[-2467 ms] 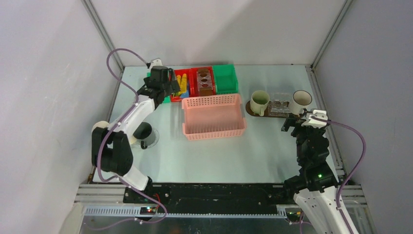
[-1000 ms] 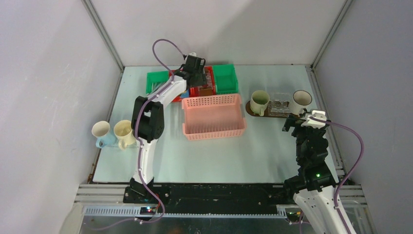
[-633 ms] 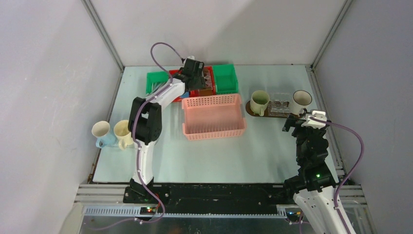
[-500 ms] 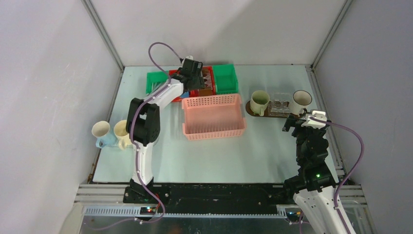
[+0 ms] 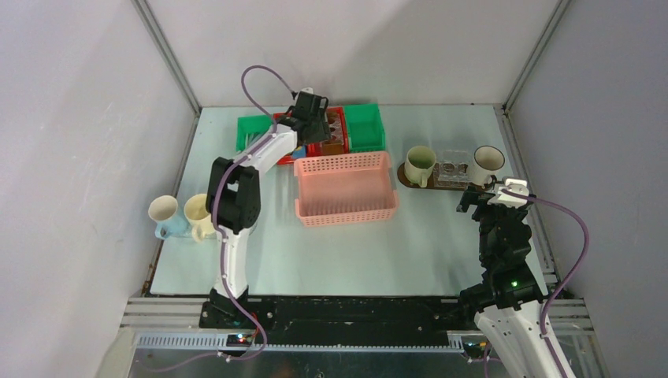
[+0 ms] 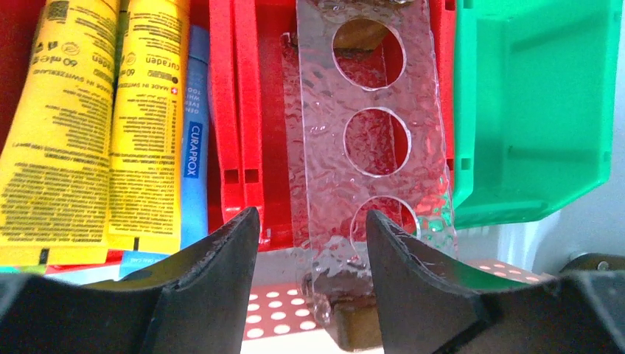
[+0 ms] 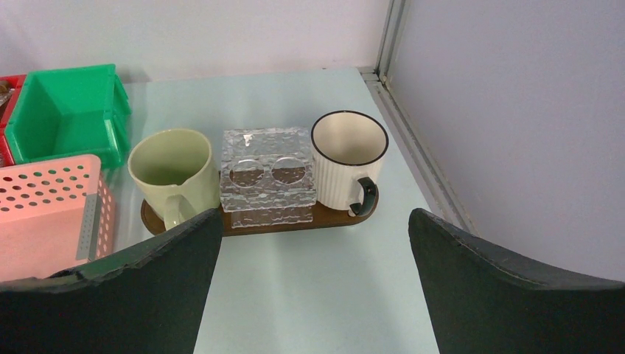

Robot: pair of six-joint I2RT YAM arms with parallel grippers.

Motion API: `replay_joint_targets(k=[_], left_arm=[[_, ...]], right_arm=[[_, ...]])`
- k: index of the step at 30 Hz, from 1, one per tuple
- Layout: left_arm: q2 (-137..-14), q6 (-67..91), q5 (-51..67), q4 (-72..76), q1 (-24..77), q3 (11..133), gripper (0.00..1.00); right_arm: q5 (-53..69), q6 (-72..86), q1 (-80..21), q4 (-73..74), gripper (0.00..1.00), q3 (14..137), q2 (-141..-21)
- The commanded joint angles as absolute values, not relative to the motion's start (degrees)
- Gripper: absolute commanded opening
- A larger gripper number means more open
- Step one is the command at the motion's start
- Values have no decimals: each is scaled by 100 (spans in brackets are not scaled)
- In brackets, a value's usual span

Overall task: Prepare toiletry sets of a toothbrush and toothpaste on the tray
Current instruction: Pick up the toothpaste holder from the storage box.

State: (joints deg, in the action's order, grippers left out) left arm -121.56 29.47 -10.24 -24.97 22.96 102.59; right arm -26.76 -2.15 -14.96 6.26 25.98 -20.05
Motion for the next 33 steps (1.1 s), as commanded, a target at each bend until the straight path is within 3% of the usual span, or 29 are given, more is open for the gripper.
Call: replay_joint_targets(k=[1,8,11,18,22,33], left_arm=[[-12445,2819,-858,-2632,2278,10702,61],[-12768,2803,-704,-2836,2294,10967,59],[-12775,2756,-799,-2918,2291,11017,53],[-12486,2801,-730,-2602,2285,10886,15],[-12157,2872,-669,-2276,2287,10731,2],[-11174,3049,-716,-1510,2284,10199,0]], right_arm=[[-2639,-289,-1474,347,100,2584,-1958],[-2645,-292,-1476,339,99,2577,-1968],[-2650,-301,-1477,339,99,2575,-1969],[-2653,-306,-1466,334,100,2575,-1953],[-2660,-313,-1462,341,99,2580,-1945],[-2641,-300,-1467,335,100,2576,-1888]])
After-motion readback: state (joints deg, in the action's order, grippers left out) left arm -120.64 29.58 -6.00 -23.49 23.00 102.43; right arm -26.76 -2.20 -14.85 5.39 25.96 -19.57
